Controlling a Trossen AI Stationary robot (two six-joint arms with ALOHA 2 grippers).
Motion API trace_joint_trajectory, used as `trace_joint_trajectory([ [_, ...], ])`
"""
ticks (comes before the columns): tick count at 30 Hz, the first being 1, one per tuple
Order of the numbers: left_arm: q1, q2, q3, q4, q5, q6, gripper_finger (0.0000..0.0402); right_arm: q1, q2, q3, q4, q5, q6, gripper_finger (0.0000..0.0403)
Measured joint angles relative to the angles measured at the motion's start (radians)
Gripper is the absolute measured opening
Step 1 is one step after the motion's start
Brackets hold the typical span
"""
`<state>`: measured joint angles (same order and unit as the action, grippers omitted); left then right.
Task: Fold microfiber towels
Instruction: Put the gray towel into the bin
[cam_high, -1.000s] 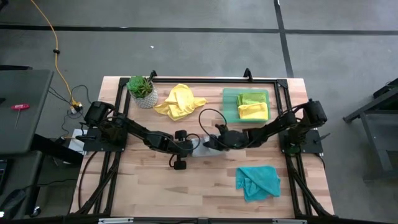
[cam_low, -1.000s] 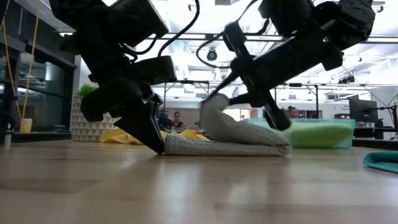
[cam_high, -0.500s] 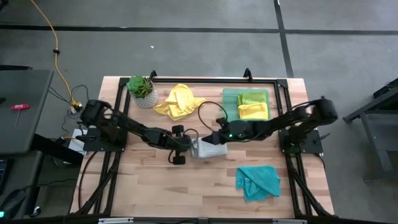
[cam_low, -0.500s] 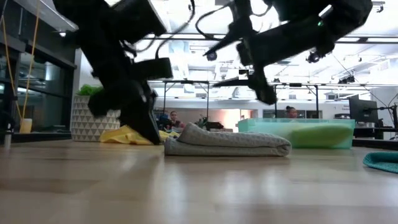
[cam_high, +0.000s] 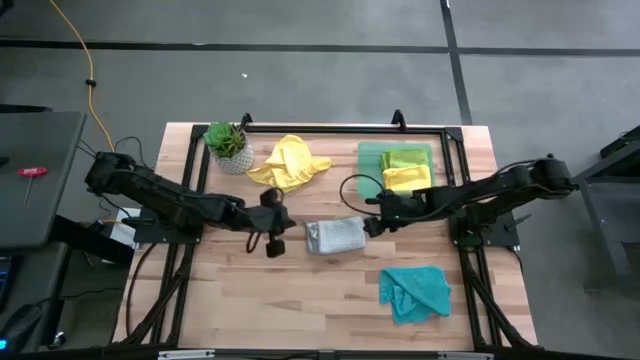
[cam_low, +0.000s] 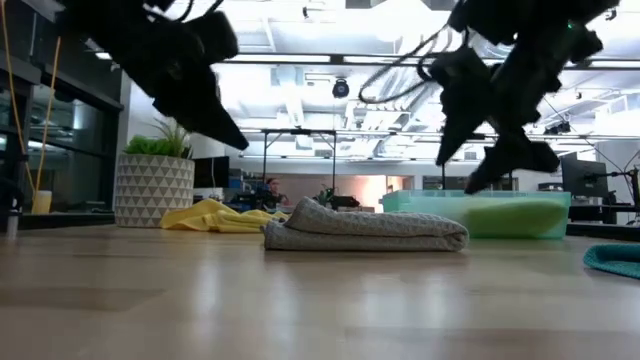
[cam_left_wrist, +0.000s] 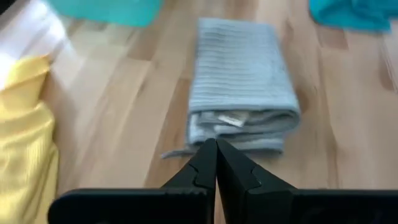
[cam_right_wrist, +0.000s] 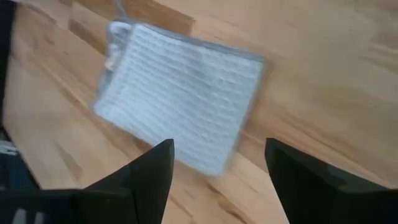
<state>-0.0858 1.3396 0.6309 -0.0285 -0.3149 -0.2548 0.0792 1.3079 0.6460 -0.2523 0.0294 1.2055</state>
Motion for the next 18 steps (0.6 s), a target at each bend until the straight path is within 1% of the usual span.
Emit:
trace_joint_trajectory([
  [3,-0.003,-0.028,-0.052,0.029,-0.014,-0.095,0.0,0.0,0.055,-0.026,0.083,0.001,0.021,0.0243],
  [6,-0.014,-0.029,-0.077,0.054,-0.02,-0.151,0.0,0.0,0.131,-0.039,0.148,0.001,0.034,0.0243],
  [11,-0.028,-0.01,-0.082,0.055,-0.022,-0.165,0.0,0.0,0.262,-0.039,0.305,-0.022,0.055,0.0243],
  [14,-0.028,-0.011,-0.082,0.055,-0.023,-0.165,0.0,0.0,0.325,-0.037,0.407,-0.03,0.102,0.0243],
  [18,-0.028,-0.011,-0.082,0.055,-0.041,-0.165,0.0,0.0,0.353,-0.035,0.454,-0.01,0.144,0.0243],
])
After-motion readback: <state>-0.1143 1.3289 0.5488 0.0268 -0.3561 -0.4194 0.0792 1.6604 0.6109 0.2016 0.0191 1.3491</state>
